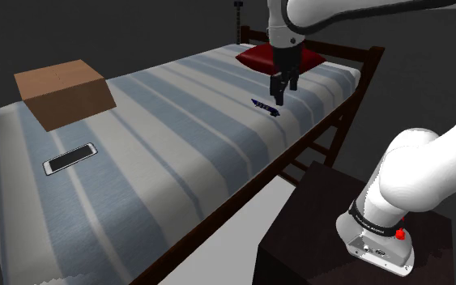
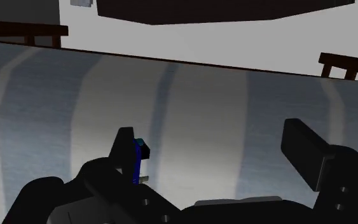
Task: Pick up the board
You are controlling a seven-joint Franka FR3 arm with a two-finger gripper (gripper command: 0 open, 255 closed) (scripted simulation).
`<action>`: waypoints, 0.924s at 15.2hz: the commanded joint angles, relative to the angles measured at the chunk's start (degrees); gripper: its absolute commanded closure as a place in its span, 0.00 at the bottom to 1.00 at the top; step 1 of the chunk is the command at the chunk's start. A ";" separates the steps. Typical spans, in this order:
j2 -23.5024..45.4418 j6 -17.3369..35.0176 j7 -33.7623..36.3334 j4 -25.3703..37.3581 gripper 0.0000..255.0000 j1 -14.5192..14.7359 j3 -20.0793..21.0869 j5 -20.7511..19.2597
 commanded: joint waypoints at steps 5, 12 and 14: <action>12.18 6.61 7.70 3.44 0.00 -3.16 2.99 -8.40; 26.24 9.17 17.06 11.03 0.00 -5.80 4.62 -18.96; 26.66 10.51 17.68 9.98 0.00 -5.80 4.55 -19.18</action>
